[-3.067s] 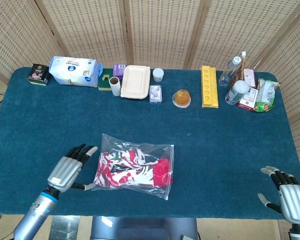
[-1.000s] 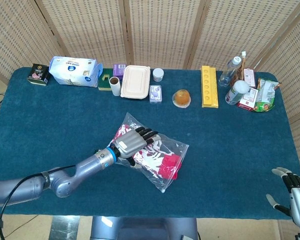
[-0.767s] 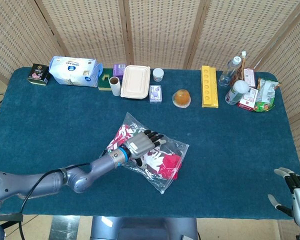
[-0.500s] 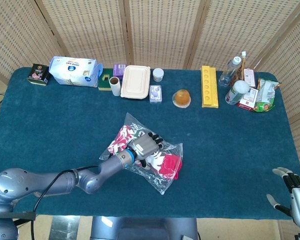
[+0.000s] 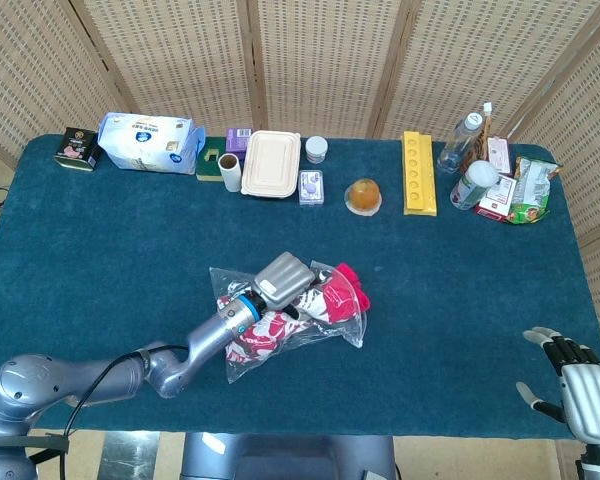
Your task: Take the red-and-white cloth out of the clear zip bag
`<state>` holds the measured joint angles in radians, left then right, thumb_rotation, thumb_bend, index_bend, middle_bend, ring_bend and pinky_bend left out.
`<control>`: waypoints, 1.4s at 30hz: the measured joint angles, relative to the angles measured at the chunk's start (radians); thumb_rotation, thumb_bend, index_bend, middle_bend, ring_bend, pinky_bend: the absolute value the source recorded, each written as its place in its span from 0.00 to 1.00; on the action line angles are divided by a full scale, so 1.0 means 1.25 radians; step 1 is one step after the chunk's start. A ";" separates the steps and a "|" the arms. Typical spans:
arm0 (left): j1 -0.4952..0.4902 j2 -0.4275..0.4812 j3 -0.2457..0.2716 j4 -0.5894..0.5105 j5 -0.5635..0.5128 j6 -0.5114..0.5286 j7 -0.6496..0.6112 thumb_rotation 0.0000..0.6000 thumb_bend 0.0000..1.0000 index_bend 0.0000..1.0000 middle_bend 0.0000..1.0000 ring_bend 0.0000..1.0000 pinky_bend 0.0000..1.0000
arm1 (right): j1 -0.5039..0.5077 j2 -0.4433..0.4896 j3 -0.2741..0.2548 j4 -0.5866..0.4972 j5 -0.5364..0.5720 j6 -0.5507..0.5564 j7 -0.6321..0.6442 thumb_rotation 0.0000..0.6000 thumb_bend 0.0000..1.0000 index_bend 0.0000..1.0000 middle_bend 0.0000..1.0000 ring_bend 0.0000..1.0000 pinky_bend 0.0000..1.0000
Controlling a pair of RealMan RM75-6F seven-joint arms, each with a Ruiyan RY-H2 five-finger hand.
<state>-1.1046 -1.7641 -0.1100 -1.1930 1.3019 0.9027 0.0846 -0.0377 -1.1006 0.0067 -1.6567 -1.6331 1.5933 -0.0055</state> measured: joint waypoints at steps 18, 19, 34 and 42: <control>0.085 -0.101 0.071 0.396 0.390 0.509 -0.467 1.00 0.32 0.82 0.68 0.64 0.68 | 0.117 0.041 0.066 -0.046 -0.052 -0.046 0.081 1.00 0.22 0.29 0.38 0.49 0.48; 0.085 -0.106 0.075 0.406 0.395 0.514 -0.470 1.00 0.32 0.82 0.68 0.64 0.68 | 0.125 0.039 0.073 -0.049 -0.057 -0.044 0.084 1.00 0.22 0.30 0.39 0.50 0.49; 0.061 -0.166 0.086 0.498 0.417 0.537 -0.469 1.00 0.33 0.82 0.68 0.64 0.67 | 0.246 0.075 0.083 -0.152 -0.081 -0.184 0.126 1.00 0.17 0.33 0.40 0.52 0.50; 0.051 -0.187 0.085 0.525 0.412 0.537 -0.469 1.00 0.33 0.82 0.68 0.64 0.67 | 0.282 0.094 0.079 -0.197 -0.080 -0.225 0.152 1.00 0.16 0.33 0.40 0.53 0.51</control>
<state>-1.0405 -1.9973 -0.0041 -0.5366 1.8168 1.5744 -0.5017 0.3143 -0.9833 0.1058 -1.9025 -1.7329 1.3122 0.1845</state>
